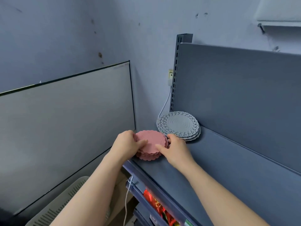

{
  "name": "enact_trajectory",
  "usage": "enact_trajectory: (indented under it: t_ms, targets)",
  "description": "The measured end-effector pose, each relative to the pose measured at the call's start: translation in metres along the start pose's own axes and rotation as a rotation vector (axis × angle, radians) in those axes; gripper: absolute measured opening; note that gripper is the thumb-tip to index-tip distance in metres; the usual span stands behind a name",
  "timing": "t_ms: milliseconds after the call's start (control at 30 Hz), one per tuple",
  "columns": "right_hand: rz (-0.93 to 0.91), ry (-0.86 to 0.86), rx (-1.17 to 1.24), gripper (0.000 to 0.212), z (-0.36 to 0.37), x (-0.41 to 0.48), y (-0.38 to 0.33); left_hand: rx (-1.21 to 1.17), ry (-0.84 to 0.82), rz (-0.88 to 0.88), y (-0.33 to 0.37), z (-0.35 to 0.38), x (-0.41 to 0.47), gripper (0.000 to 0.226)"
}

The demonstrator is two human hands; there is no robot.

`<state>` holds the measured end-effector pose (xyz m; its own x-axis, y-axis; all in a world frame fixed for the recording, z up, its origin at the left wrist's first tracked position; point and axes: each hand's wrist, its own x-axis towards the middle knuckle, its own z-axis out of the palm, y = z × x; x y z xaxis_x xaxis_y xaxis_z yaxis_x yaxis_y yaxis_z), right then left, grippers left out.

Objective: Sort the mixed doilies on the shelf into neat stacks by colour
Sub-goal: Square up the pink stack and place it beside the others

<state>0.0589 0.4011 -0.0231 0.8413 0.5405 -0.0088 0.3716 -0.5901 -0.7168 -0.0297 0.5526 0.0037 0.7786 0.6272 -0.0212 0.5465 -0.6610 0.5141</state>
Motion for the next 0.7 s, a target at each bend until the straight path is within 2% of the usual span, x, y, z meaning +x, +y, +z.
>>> enact_trajectory:
  t_ms: [100, 267, 333, 433, 500, 567, 700]
  targets:
    - [-0.022, -0.012, 0.019, 0.050, 0.004, 0.003, 0.001, -0.038, -0.061, -0.029, -0.002, -0.001, 0.018, 0.048]
    - [-0.016, -0.021, 0.135, 0.049, 0.003, 0.001, 0.005, -0.102, -0.304, -0.030, -0.005, -0.011, 0.033, 0.053]
    - [-0.006, -0.014, 0.174, 0.051, 0.004, -0.001, 0.006, -0.108, -0.323, 0.024, -0.008, -0.009, 0.035, 0.056]
    - [0.044, -0.005, 0.228, 0.063, 0.004, -0.004, 0.004, -0.080, -0.282, 0.159, -0.013, -0.004, 0.033, 0.050]
    - [0.065, -0.008, 0.289, 0.067, 0.002, -0.006, 0.004, -0.235, -0.305, 0.217, -0.014, -0.003, 0.029, 0.044]
    - [0.062, -0.018, 0.325, 0.064, 0.000, -0.009, 0.004, -0.404, -0.362, 0.265, -0.014, -0.002, 0.027, 0.041]
    - [0.068, 0.038, 0.408, 0.058, -0.001, -0.020, -0.002, -0.569, -0.423, 0.358, -0.013, -0.002, 0.026, 0.039]
